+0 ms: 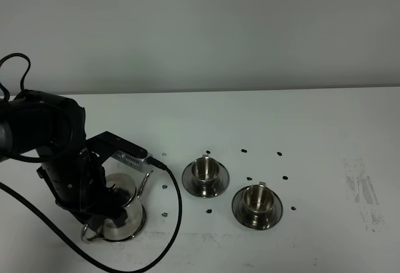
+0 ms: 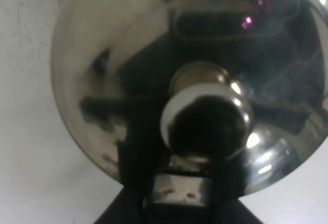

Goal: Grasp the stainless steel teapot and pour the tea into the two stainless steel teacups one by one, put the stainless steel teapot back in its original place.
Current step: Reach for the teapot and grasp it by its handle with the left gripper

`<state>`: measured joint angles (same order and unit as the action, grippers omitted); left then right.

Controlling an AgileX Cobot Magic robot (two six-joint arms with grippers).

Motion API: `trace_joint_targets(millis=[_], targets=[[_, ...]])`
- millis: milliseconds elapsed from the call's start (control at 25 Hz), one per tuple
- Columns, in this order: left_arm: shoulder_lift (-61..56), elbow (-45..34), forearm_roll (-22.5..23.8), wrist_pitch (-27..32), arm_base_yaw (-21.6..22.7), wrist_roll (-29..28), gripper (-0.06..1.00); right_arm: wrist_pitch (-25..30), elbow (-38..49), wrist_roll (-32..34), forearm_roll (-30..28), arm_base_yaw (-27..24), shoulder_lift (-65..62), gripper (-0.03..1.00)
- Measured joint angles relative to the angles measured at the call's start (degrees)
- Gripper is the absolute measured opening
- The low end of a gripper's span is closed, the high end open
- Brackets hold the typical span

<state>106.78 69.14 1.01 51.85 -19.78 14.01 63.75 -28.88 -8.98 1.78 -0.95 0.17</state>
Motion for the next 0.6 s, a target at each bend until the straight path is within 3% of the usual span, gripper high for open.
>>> trace_joint_targets(millis=[600], targets=[[-0.75, 0.67, 0.13, 0.20, 0.00, 0.19, 0.26, 0.00, 0.00, 0.00, 0.00, 0.00, 0.00, 0.49]])
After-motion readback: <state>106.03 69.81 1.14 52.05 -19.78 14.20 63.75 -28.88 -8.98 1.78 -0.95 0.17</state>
